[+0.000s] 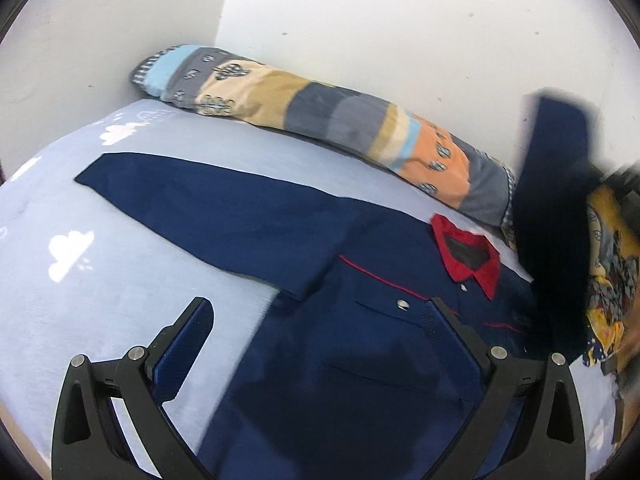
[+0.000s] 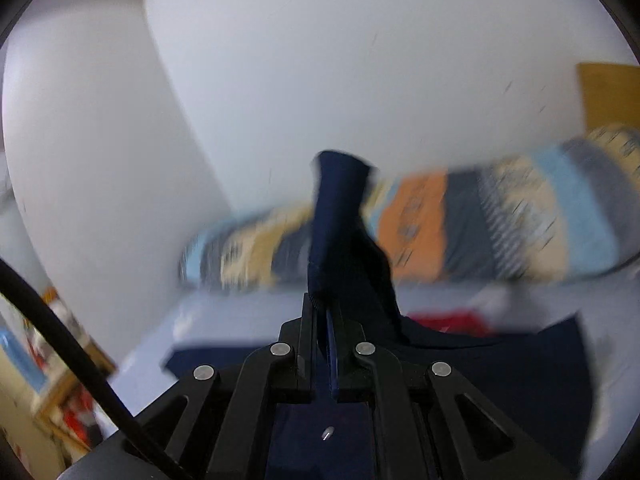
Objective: Fold large clothes
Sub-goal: 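Grasp the jacket sleeve cuff with the right tool and lift it, then fold the held sleeve across the jacket back and open the right tool, then grasp the other sleeve cuff with the left tool and lift it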
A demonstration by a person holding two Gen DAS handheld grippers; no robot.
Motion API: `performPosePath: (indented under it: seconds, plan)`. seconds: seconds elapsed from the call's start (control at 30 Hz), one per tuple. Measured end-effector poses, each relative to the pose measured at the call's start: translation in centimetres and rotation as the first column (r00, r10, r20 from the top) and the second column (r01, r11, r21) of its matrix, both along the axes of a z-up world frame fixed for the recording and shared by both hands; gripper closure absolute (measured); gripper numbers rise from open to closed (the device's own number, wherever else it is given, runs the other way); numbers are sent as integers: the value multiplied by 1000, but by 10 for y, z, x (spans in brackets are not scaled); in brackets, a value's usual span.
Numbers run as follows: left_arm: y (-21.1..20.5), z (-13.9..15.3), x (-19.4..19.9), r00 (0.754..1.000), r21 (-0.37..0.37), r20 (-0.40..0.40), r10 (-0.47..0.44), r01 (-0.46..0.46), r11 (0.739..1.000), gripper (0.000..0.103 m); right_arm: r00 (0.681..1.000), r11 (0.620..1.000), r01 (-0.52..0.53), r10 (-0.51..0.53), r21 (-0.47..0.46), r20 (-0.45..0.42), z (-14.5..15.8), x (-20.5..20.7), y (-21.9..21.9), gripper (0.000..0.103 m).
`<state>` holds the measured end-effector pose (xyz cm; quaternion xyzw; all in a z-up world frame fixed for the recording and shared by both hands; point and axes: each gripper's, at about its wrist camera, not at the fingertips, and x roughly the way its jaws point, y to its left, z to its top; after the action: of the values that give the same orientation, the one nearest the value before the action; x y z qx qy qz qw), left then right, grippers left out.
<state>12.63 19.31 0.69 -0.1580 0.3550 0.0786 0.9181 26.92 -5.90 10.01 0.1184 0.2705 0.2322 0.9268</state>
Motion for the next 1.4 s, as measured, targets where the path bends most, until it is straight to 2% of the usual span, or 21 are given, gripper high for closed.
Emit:
performPosePath:
  seconds: [0.13, 0.23, 0.3, 0.33, 0.37, 0.43, 0.5, 0.53, 0.6, 0.63, 0.7, 0.77, 0.87, 0.97, 1.07, 1.13, 1.17, 1.23, 1.3, 1.33, 1.4]
  plan:
    - [14, -2, -3, 1000, 9, -18, 13, -13, 1000, 0, 987, 985, -71, 46, -160, -156, -124, 11, 97, 98]
    - [15, -4, -3, 1000, -2, -29, -2, 2, 1000, 0, 972, 956, -77, 9, -282, -236, -197, 11, 132, 98]
    - [12, -5, -3, 999, 1, -33, -16, 16, 1000, 0, 956, 946, -72, -25, -316, -293, -225, 12, 131, 95]
    - [9, -5, -2, 999, 4, -34, -28, 28, 1000, 0, 937, 953, -91, -17, -290, -350, -233, 13, 127, 94]
    - [7, -4, -1, 999, 6, -34, -38, 38, 999, 0, 929, 963, -100, 1, -251, -369, -229, 15, 120, 92]
    - [2, -4, 1, 998, 12, -33, -48, 49, 999, 0, 933, 982, -118, 59, -145, -356, -211, 18, 98, 79]
    - [-1, -5, 2, 998, 9, -37, -58, 59, 998, 0, 951, 993, -103, 81, -61, -297, -184, 10, 68, 51]
    - [-3, -7, 3, 997, 9, -43, -62, 63, 998, 0, 963, 997, -71, 59, -34, -261, -170, 6, 46, 47]
    - [-6, -9, 3, 996, 12, -48, -69, 70, 997, 0, 973, 999, -2, -7, -39, -230, -153, 0, 12, 45]
    - [-8, -10, 4, 996, 19, -54, -73, 74, 997, 0, 970, 993, 48, -71, -104, -234, -151, 1, -6, 45]
    - [-11, -12, 5, 996, 35, -61, -72, 74, 997, 0, 954, 970, 133, -181, -203, -240, -158, 2, -39, 45]
    - [-13, -14, 7, 995, 41, -67, -71, 74, 996, 0, 927, 959, 160, -227, -233, -300, -175, 4, -65, 45]
    - [-16, -16, 8, 994, 38, -72, -79, 82, 996, 0, 864, 938, 117, -259, -327, -432, -223, -3, -82, 45]
    - [-19, -16, 8, 994, 52, -76, -84, 88, 995, 0, 882, 898, 53, -247, -437, -402, -229, -12, -74, 45]
    - [-18, -14, 7, 993, 65, -75, -88, 93, 994, 0, 913, 920, 84, -225, -382, -341, -195, -31, -78, 44]
    - [-16, -12, 6, 994, 63, -70, -89, 93, 994, 0, 924, 882, 113, -262, -457, -278, -176, -41, -80, 35]
    - [-15, -12, 5, 994, 57, -68, -87, 91, 994, 0, 924, 872, 109, -266, -476, -276, -175, -45, -82, 25]
    - [-12, -12, 4, 994, 38, -65, -86, 88, 995, 0, 900, 873, 81, -271, -481, -340, -190, -58, -93, 20]
    - [-11, -12, 2, 994, 27, -65, -89, 91, 995, 0, 839, 875, 37, -289, -482, -460, -222, -70, -102, 20]
    - [-10, -12, 1, 994, 32, -65, -88, 90, 995, 0, 830, 885, 33, -283, -465, -480, -229, -79, -108, 20]
    - [-7, -11, -1, 995, 50, -64, -78, 82, 995, 0, 841, 886, 46, -284, -462, -460, -211, -88, -110, 27]
